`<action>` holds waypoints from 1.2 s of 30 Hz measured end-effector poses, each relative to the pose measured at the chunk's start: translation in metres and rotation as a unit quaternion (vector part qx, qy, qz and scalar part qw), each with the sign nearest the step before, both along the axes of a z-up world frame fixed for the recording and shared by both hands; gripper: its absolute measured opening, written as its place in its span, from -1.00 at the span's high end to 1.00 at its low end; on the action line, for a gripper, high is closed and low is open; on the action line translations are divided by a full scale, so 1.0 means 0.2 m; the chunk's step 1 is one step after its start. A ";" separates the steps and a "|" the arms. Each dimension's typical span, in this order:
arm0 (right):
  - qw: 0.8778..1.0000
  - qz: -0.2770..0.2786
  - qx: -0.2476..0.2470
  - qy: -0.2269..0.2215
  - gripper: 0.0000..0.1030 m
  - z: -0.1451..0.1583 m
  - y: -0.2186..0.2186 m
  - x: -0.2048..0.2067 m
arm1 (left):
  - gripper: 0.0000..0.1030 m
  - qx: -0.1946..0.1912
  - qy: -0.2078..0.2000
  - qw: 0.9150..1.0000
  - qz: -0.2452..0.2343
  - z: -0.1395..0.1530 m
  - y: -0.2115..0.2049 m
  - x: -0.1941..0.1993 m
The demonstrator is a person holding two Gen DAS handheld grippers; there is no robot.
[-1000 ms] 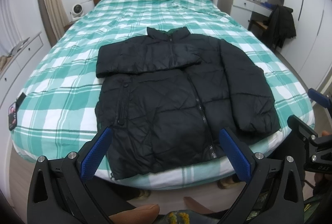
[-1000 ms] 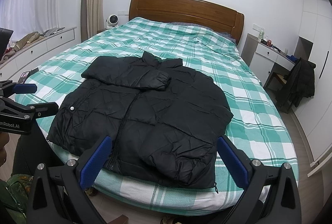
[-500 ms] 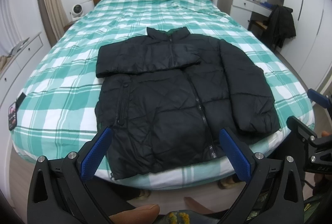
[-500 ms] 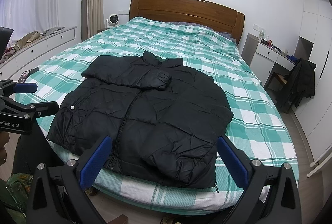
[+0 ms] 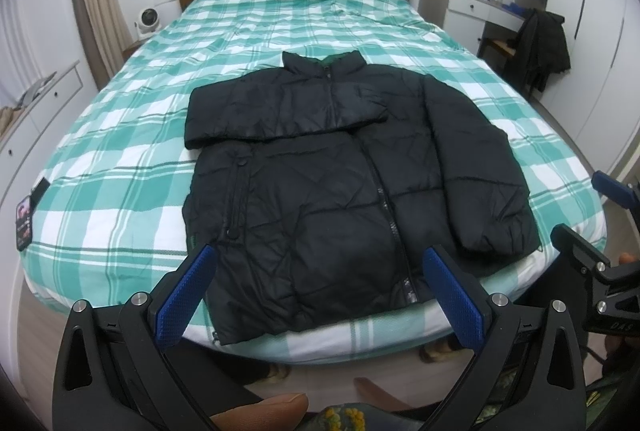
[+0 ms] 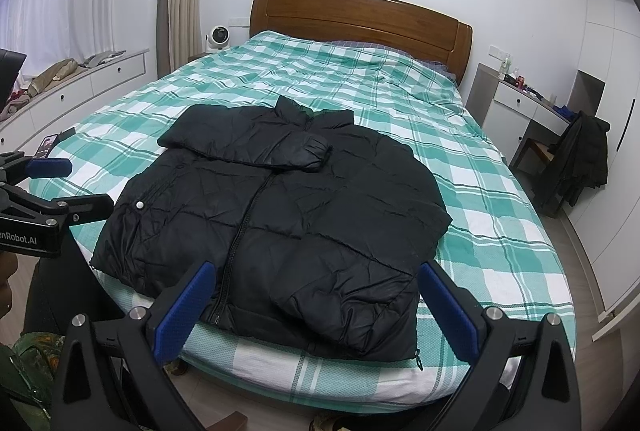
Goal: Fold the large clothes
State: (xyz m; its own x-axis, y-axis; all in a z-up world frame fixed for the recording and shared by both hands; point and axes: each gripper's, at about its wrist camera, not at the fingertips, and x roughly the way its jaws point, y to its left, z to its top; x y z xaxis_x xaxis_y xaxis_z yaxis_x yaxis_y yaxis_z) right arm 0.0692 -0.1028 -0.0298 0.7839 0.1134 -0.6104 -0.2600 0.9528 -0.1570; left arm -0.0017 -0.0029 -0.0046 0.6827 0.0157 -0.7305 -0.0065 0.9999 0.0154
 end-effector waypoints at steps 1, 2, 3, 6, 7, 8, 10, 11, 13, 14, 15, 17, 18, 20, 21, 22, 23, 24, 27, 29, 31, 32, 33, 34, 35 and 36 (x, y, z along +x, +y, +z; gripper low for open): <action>1.000 0.000 0.000 0.000 -1.00 0.00 0.00 0.00 | -0.99 0.001 0.000 1.000 0.000 0.00 0.00 0.00; 1.000 0.000 0.000 0.000 -1.00 0.00 0.00 0.00 | -0.99 0.003 0.000 1.000 0.000 0.00 0.00 0.00; 1.000 0.000 0.000 0.001 -1.00 0.00 0.00 0.00 | -0.99 0.005 0.001 1.000 0.001 0.00 0.00 0.00; 1.000 0.000 0.000 0.001 -1.00 0.00 0.00 0.00 | -0.99 0.003 0.000 1.000 0.001 0.00 0.00 0.00; 1.000 0.000 0.000 0.001 -1.00 0.00 0.00 0.00 | -0.99 0.000 -0.001 1.000 0.000 0.00 0.00 0.00; 1.000 -0.001 0.000 0.001 -1.00 0.00 0.00 0.00 | -0.99 -0.003 -0.001 1.000 0.000 0.00 0.00 0.00; 1.000 0.000 0.001 0.001 -1.00 0.00 0.00 0.00 | -0.99 0.001 0.000 1.000 -0.001 -0.01 0.00 -0.01; 1.000 0.000 0.000 0.001 -1.00 0.00 0.00 0.00 | -0.99 0.002 0.001 1.000 0.000 -0.01 0.00 -0.01; 1.000 0.000 0.000 0.002 -1.00 0.00 0.00 0.00 | -0.99 0.007 0.001 1.000 0.000 0.00 0.00 -0.01; 1.000 0.000 0.001 0.002 -1.00 0.00 0.00 0.00 | -0.99 0.006 0.001 1.000 0.000 0.00 0.00 -0.01; 1.000 0.000 0.001 0.001 -1.00 0.00 0.00 0.00 | -0.99 0.001 -0.001 1.000 0.000 0.00 0.00 -0.01; 1.000 0.000 0.001 0.001 -1.00 0.00 0.00 0.00 | -0.99 -0.004 -0.003 1.000 0.000 0.00 0.00 -0.01; 1.000 0.000 0.001 0.001 -1.00 -0.01 0.00 0.00 | -0.99 -0.002 -0.004 1.000 0.000 -0.01 0.00 -0.01; 1.000 0.000 0.000 0.002 -1.00 0.00 0.00 0.00 | -0.99 0.010 -0.006 1.000 0.001 0.00 0.00 -0.01; 1.000 0.000 -0.001 0.000 -1.00 0.00 0.00 0.00 | -0.99 0.013 -0.010 1.000 0.005 0.00 0.00 -0.01; 1.000 -0.001 -0.002 -0.001 -1.00 0.00 -0.01 0.00 | -0.99 0.019 -0.014 1.000 0.009 0.01 0.01 -0.02; 1.000 0.000 -0.005 -0.007 -1.00 0.00 -0.01 0.00 | -0.99 0.020 -0.016 1.000 0.012 0.01 0.02 -0.01; 1.000 0.000 -0.009 -0.013 -1.00 0.01 -0.02 0.01 | -0.99 0.017 -0.017 1.000 0.017 0.01 0.04 -0.01; 0.999 0.014 -0.040 -0.024 -1.00 -0.02 -0.08 0.07 | -0.99 0.015 -0.010 0.999 0.028 0.01 0.08 0.00; 0.997 0.035 -0.062 -0.005 -1.00 -0.08 -0.10 0.14 | -0.99 0.015 -0.005 0.999 0.031 0.00 0.10 0.01; 0.993 0.073 -0.092 0.024 -1.00 -0.20 -0.09 0.23 | -0.99 0.019 -0.002 0.999 0.032 0.00 0.09 0.00; 0.988 0.095 -0.113 0.040 -1.00 -0.26 -0.06 0.27 | -0.99 0.020 -0.001 0.999 0.032 0.01 0.09 0.00; 0.981 0.123 -0.140 0.051 -1.00 -0.35 -0.03 0.29 | -0.99 0.022 -0.005 0.999 0.031 0.02 0.08 -0.02; 0.978 0.136 -0.152 0.048 -1.00 -0.40 -0.01 0.30 | -0.99 0.021 -0.004 0.999 0.032 0.02 0.08 -0.03; 0.974 0.149 -0.165 0.040 -1.00 -0.45 0.01 0.31 | -0.99 0.012 -0.009 0.999 0.033 0.02 0.08 -0.03; 0.971 0.159 -0.174 0.036 -1.00 -0.51 0.02 0.33 | -0.99 0.009 -0.006 0.999 0.034 0.02 0.09 -0.03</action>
State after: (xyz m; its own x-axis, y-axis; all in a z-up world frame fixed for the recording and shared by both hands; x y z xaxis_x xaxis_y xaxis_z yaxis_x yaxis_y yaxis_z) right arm 0.1356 -0.0978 -0.1311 0.6966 0.1203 -0.7073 -0.5551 0.7149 -0.4251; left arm -0.0069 0.0143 -0.0015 0.6882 0.0761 -0.7216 -0.0748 0.9966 0.0338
